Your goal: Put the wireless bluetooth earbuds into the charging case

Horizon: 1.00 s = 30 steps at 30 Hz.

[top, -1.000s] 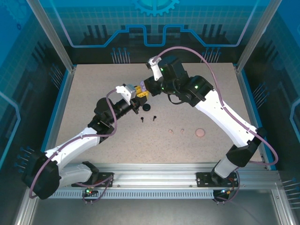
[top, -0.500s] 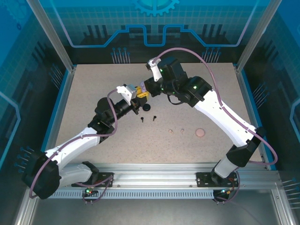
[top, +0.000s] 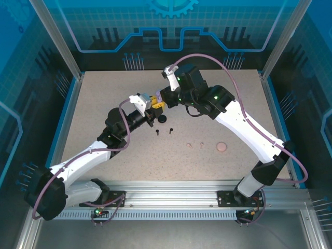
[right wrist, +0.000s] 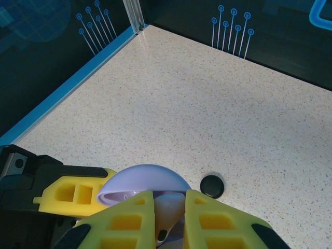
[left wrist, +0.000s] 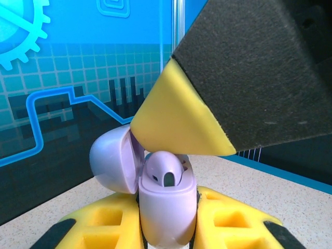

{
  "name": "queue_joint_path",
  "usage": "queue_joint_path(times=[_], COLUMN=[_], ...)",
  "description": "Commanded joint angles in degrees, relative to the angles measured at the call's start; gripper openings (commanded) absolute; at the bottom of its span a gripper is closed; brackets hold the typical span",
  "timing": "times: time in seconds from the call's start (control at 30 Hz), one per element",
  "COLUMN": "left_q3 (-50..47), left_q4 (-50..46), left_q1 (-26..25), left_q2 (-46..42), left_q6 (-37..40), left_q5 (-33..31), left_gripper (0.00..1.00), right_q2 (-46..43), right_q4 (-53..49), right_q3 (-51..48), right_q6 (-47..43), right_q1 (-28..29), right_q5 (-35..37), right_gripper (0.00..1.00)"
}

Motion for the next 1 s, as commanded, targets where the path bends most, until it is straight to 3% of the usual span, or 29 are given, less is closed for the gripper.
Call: queue_joint_path(times=[0.0,0.7,0.97], left_q3=[2.61,2.25,1.77], left_q4=[3.31,3.46,3.59], left_q1=[-0.38,-0.39,-0.41], left_q2=[-0.24,-0.31,-0.02], left_q6=[1.24,0.6,0.58], left_q5=[0.64,0.69,0.33], left_gripper=[0.0,0.0,0.0], right_q2=[0.12,2.12,-2.39], right_q4=[-1.45,-1.02,1.03], right_q3=[-0.11,3.67,2.58], right_q6=[-0.2,4.64,8.71], right_q1=[-0.06,-1.8,-4.42], right_q5=[-1.36,-4.4,-4.88], right_gripper=[0.16,0.34,0.58])
